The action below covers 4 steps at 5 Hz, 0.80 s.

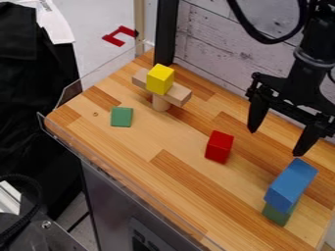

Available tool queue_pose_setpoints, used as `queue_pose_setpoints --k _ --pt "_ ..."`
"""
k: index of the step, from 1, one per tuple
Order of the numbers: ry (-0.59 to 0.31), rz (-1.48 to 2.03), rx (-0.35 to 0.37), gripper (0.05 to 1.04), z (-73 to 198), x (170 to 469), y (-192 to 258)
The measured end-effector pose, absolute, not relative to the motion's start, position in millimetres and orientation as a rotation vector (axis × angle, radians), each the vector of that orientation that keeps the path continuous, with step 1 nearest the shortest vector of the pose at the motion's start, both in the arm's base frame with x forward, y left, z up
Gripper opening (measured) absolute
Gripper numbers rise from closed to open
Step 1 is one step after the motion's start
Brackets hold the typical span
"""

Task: Put the blue block on top of the yellow cube

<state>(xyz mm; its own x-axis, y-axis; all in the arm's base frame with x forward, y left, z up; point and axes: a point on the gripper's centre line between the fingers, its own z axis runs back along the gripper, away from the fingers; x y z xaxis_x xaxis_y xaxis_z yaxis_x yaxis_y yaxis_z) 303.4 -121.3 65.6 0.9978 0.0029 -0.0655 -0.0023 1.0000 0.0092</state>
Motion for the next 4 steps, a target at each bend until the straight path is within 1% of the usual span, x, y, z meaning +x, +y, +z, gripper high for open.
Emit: queue_pose_setpoints --k 1,2,3,4 --pt "0.106 0.005 0.02 0.998 54 299 -120" --pt "0.144 0.019 -0.042 0.998 48 289 -123" --pt "0.136 0.031 -0.026 0.998 60 285 -122" --pt "0.104 0.035 -0.037 0.998 72 285 -124"
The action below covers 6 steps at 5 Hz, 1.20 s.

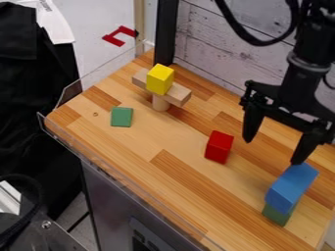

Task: Put the blue block on top of the yellow cube

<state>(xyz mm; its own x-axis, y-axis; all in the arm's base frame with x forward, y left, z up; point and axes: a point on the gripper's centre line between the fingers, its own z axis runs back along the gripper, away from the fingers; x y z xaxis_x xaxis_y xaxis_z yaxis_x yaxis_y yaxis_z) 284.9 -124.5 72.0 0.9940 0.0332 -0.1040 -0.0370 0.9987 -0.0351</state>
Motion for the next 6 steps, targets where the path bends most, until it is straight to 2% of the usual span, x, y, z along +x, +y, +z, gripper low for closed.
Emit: queue_pose_setpoints --k 2,4,5,6 --pt "0.104 -0.054 -0.021 0.998 80 281 -153" --pt "0.173 -0.092 -0.026 0.998 58 274 -165" --pt "0.246 -0.08 -0.035 0.998 37 272 -162" --pt "0.274 -0.041 -0.049 0.998 27 273 -149"
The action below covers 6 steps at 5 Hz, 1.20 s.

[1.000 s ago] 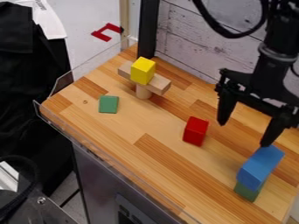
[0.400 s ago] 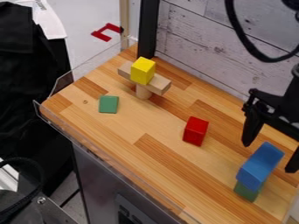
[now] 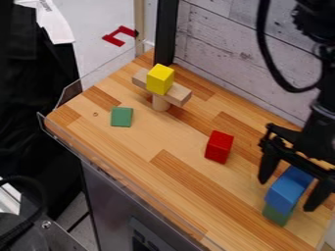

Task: Put the blue block on top of the yellow cube

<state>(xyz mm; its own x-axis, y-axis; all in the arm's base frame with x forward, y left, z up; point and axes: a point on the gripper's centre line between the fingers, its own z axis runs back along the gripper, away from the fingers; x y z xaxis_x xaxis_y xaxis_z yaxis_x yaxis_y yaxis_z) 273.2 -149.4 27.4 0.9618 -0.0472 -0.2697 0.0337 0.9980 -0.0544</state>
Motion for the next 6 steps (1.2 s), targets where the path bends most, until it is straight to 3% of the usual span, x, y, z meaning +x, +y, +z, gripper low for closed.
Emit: queue_pose_setpoints --k 1,2,3,4,5,6 --pt "0.307 -0.024 -0.06 0.944 16 270 -147" --pt "0.307 -0.023 -0.057 0.669 14 270 -145" --pt "0.285 -0.018 -0.045 0.604 23 273 -144" --pt "0.153 0.003 -0.087 0.604 66 293 -151" --pt "0.093 0.059 -0.099 0.604 91 301 -141" --pt "0.105 0.272 -0.061 0.604 94 307 -112"
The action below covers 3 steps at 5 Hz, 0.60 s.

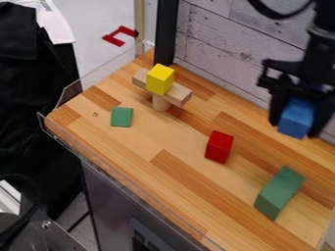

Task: Put the blue block on top of the yellow cube

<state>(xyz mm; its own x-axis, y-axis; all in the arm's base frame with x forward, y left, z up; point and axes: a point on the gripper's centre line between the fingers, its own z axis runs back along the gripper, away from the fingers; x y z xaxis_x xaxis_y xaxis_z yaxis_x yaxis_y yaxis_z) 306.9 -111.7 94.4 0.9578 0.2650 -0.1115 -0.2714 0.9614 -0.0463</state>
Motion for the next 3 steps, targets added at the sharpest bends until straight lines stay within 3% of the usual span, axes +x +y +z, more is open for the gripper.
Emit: queue_pose_setpoints --k 1,2,3 --pt "0.149 0.509 -0.029 0.604 93 310 -77" --pt "0.191 0.753 -0.112 0.603 76 301 -42" --pt "0.172 0.926 -0.173 0.603 85 303 -12"
